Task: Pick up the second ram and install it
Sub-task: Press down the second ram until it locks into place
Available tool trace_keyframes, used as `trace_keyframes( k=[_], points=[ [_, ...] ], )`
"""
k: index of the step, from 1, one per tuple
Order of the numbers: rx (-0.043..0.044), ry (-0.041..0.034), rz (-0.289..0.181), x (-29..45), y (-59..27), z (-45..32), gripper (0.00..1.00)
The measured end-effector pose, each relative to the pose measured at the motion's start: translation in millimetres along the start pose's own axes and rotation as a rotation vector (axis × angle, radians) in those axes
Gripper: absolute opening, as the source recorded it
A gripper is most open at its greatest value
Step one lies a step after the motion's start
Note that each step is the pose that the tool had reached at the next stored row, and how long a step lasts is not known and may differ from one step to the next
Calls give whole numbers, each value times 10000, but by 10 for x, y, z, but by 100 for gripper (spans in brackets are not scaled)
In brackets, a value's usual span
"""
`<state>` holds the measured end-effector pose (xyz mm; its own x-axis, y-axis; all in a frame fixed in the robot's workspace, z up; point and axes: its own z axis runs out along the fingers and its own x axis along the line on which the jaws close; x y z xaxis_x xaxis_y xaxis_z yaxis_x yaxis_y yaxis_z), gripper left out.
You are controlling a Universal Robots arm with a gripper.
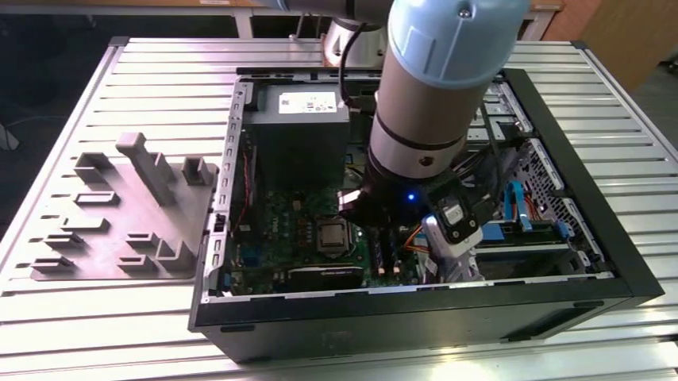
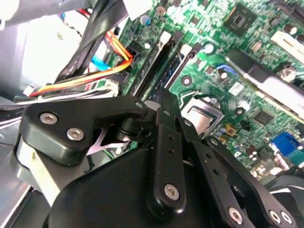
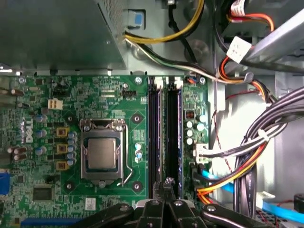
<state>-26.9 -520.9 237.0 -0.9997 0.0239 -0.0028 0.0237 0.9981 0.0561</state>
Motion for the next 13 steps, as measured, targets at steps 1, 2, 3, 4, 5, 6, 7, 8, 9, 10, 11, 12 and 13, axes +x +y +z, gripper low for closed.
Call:
trace_keyframes(
  k=[1,2,3,4,5,6,7,8,9,10,11,12,13],
  points=[
    [0,1,0,1,22,1,10],
    [1,1,-1,1,49,3,10],
    [0,0,0,2,79,5,10],
    [-1,0,-1,3,113,8,10],
    [1,1,0,4,148,9,10],
    [-1,0,-1,4,183,11,10],
    [-2,0,-1,5,216,14,10],
    [-2,0,-1,6,241,15,10],
    [-1,1,0,6,257,16,10],
    [-1,1,-1,6,264,16,10],
    [2,1,-2,6,265,10,10],
    [2,1,-2,6,267,-6,10],
    [1,1,-1,6,268,-24,10]
  ],
)
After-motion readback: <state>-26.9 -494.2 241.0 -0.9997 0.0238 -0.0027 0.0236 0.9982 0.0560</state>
